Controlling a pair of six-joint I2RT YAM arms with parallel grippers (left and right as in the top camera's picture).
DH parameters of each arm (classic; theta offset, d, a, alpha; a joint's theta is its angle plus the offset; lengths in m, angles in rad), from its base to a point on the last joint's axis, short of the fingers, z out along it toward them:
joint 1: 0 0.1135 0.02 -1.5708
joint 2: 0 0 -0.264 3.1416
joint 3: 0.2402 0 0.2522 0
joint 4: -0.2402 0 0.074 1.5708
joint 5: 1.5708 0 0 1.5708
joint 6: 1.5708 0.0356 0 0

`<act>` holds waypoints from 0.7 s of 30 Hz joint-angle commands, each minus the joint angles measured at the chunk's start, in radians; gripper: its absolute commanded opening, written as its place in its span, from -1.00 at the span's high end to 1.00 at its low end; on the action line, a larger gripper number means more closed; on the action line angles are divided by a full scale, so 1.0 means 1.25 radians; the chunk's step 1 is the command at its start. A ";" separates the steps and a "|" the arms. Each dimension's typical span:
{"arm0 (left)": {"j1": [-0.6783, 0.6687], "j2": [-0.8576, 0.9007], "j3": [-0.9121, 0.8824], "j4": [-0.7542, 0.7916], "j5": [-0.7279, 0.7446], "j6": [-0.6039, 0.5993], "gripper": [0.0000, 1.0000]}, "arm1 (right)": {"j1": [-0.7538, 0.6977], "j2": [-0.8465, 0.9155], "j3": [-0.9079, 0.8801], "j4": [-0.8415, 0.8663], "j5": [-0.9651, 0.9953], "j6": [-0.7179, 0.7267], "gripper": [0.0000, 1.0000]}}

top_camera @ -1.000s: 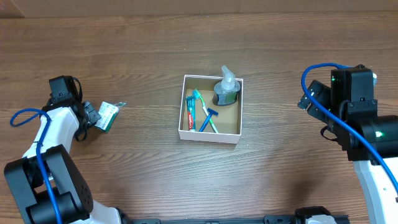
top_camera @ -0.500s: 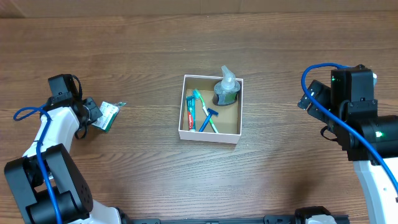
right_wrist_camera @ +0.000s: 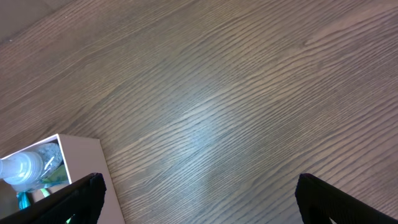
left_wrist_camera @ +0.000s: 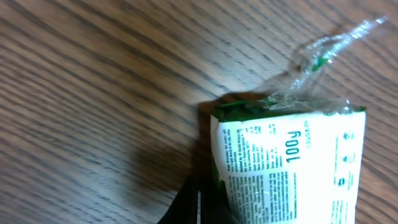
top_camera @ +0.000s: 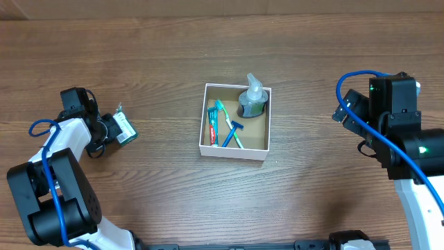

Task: Pack container
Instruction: 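Lower the left gripper onto the green soap package and grasp it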

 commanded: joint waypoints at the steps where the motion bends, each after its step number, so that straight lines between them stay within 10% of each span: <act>1: 0.008 -0.027 -0.005 -0.030 -0.018 -0.033 0.81 | -0.005 -0.006 0.012 0.003 0.005 0.001 -1.00; 13: 0.006 -0.205 0.004 -0.144 -0.048 -0.167 0.81 | -0.005 -0.006 0.012 0.003 0.005 0.000 -1.00; 15: -0.002 -0.215 0.004 -0.149 -0.009 -0.156 0.64 | -0.005 -0.006 0.012 0.003 0.005 0.000 -1.00; 17: -0.019 -0.212 0.003 -0.157 0.015 -0.146 -0.15 | -0.005 -0.006 0.012 0.003 0.005 0.001 -1.00; 21: -0.060 -0.201 0.002 -0.145 0.014 -0.145 -0.40 | -0.005 -0.006 0.012 0.003 0.005 0.001 -1.00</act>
